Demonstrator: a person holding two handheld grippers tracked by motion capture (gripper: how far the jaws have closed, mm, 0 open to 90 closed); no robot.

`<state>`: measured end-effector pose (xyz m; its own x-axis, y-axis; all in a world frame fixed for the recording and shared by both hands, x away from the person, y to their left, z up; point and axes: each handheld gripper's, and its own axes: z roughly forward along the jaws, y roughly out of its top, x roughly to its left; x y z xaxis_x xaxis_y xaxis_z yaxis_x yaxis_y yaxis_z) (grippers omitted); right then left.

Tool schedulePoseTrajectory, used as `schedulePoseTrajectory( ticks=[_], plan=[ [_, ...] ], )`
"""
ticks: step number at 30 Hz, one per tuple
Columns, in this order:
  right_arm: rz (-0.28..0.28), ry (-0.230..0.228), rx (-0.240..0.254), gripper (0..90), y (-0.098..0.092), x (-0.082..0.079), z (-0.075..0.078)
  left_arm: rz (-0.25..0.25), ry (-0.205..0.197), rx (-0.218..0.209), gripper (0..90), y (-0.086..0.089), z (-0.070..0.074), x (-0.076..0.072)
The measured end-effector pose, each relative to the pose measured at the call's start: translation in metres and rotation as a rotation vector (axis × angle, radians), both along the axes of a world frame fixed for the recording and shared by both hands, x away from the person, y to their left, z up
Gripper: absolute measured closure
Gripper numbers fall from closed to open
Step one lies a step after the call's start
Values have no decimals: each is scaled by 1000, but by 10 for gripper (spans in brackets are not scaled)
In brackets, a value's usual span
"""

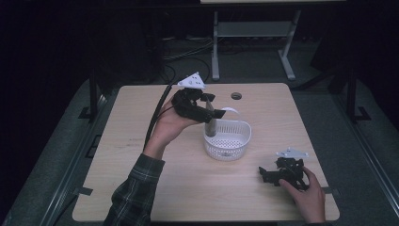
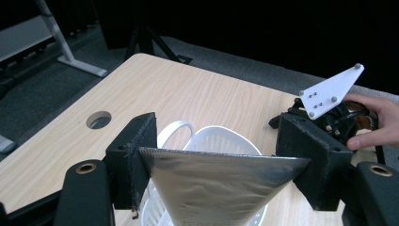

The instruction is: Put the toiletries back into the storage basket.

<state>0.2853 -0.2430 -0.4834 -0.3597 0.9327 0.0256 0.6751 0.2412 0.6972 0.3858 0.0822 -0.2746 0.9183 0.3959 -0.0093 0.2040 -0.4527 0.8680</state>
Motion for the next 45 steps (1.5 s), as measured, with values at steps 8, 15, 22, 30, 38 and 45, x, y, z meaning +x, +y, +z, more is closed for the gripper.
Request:
schedulePoseTrajectory(
  ticks=[8,15,22,30,38,45],
  plan=[
    [0,1,1,0,0,0,0,0,19,15,295,-2,-13,4],
    [0,1,1,0,0,0,0,1,27,23,295,-2,-23,6],
    [1,0,0,0,0,0,0,5,37,32,295,-3,-36,9],
    [1,0,0,0,0,0,0,2,39,39,295,-5,-46,11],
    [1,0,0,0,0,0,0,4,48,56,295,-8,-55,13],
    [1,0,0,0,0,0,0,10,61,68,295,-9,-64,14]
  ],
)
